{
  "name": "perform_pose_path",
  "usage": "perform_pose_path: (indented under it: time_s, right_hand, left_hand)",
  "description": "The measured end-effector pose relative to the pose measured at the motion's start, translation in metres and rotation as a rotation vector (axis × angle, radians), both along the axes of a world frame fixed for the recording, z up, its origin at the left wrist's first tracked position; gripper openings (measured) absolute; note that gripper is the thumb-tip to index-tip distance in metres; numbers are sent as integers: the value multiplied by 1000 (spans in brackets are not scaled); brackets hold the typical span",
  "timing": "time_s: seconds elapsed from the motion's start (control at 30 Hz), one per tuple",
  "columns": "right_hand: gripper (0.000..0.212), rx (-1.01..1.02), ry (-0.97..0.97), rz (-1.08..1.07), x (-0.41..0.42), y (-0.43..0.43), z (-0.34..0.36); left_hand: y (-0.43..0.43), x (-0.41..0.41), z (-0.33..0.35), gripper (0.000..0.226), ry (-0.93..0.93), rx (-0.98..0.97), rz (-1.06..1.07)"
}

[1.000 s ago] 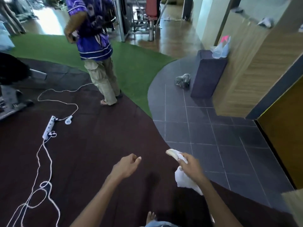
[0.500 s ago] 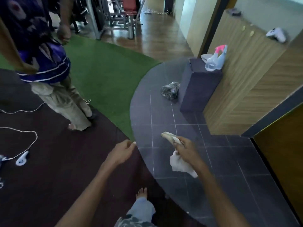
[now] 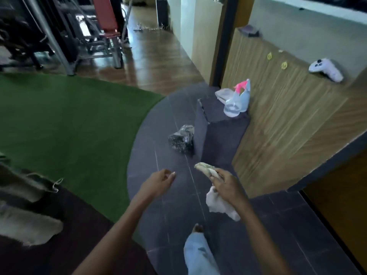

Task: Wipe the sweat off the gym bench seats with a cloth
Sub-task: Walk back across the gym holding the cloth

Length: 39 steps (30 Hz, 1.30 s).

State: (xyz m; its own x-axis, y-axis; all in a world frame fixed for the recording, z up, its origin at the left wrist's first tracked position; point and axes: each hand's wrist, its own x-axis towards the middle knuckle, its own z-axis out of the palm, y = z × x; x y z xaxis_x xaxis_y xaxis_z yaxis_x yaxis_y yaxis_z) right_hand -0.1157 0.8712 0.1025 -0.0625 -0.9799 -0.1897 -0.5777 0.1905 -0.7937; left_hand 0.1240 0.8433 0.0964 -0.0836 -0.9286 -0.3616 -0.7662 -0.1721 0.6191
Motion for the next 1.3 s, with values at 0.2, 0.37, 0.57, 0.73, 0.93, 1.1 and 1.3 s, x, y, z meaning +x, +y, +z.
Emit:
perform_pose_path:
  time_s: [0.2,0.37,0.57,0.73,0.93,1.1,1.3]
  right_hand:
    - [29,-70,-22,-10,-19,-184,-2]
    - [50,-140,-66,44,-15,-304,15]
    - [45,-190,-81,25,-4,-426,24]
    - [29,-263,-309,-159,16,-522,29]
    - [30,-210,-618,-576,17,-630,26]
    - [17,-128,-858,-532,2,-693,26]
    - [58,-110,-752,-685,-19,-754,-12]
  left_hand:
    - [-173,-54,12,27,178,32,-32]
    - [-286,-91,46,23,645,89,82]
    - [-419,-92,38,21,935,135,153]
    - [-542,-75,35,13,986,69,154]
    - [-677,-62,46,20,1124,216,52]
    - [-755,-76,42,11,1111,264,40]
    - [-826,-106,5,19,890,227,216]
